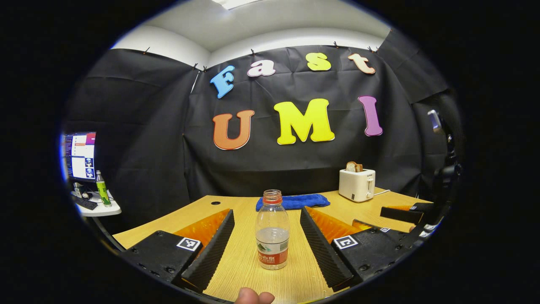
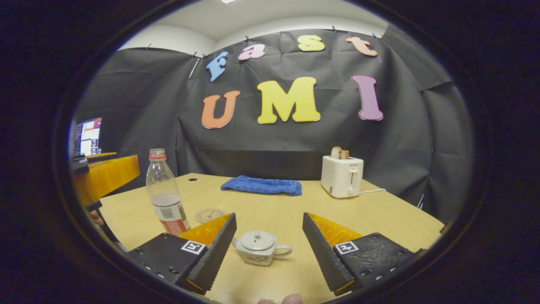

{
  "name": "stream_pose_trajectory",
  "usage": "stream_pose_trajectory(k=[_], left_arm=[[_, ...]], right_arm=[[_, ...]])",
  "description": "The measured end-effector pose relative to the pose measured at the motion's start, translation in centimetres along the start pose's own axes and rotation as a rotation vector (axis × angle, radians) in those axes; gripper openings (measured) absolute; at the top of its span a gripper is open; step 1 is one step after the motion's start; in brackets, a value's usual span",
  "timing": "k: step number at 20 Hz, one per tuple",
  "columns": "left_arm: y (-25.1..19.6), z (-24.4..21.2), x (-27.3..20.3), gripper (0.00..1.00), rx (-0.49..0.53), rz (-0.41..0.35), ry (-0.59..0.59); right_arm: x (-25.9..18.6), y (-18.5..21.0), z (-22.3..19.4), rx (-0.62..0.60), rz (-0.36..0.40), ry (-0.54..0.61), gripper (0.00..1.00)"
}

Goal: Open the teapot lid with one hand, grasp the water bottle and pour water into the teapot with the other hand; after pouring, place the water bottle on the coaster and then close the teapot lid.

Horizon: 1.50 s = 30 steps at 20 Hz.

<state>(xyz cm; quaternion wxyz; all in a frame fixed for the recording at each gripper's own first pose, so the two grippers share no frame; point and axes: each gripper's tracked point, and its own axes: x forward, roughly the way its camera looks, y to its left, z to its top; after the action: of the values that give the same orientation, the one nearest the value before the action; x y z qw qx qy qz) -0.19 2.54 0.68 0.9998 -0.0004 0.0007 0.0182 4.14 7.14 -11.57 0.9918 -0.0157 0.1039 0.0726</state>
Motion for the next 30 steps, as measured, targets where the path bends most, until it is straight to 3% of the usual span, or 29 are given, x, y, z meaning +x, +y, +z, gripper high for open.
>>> stream_pose_trajectory(k=[9,12,13,14,17,18,19,21,22,24,25,30], left_arm=[[1.2,-0.3,0.3,0.98,-0.009,0.026,0.008],[1.4,-0.8,0.6,0.98,-0.015,0.027,0.019],[1.3,-0.9,0.5,0.98,-0.013,0.028,0.024],[1.4,-0.9,0.5,0.98,-0.01,0.03,0.027],[1.4,-0.8,0.5,0.98,-0.009,0.031,0.021],[1.4,-0.8,0.6,0.98,-0.012,0.03,0.021],[1.4,-0.8,0.6,0.98,-0.011,0.03,0.02],[1.5,-0.8,0.5,0.98,-0.007,0.031,0.021],[1.6,-0.8,0.4,0.98,-0.009,0.031,0.021],[1.6,-0.9,0.5,0.98,-0.013,0.031,0.022],[1.6,-1.0,0.6,0.98,-0.016,0.031,0.023],[1.7,-2.0,0.3,0.98,-0.022,0.018,0.036]], right_arm=[[4.1,0.5,-3.5,0.004,0.026,0.104,0.93],[4.5,1.3,-3.9,-0.016,0.046,0.117,0.74],[4.3,1.7,-3.9,-0.02,0.054,0.123,0.78],[4.5,1.6,-3.7,-0.029,0.054,0.113,0.62],[4.8,1.7,-3.2,-0.024,0.061,0.096,0.63],[4.9,1.7,-3.3,-0.023,0.061,0.103,0.38],[5.0,1.7,-3.6,-0.029,0.064,0.105,0.37],[4.8,1.1,-3.2,-0.021,0.058,0.087,0.23],[5.1,1.4,-3.7,-0.027,0.06,0.097,0.07],[5.3,1.5,-3.5,-0.031,0.081,0.091,0.06],[5.4,1.5,-3.6,-0.04,0.084,0.091,0.0],[5.1,1.5,-2.5,-0.02,0.099,0.063,0.0]])
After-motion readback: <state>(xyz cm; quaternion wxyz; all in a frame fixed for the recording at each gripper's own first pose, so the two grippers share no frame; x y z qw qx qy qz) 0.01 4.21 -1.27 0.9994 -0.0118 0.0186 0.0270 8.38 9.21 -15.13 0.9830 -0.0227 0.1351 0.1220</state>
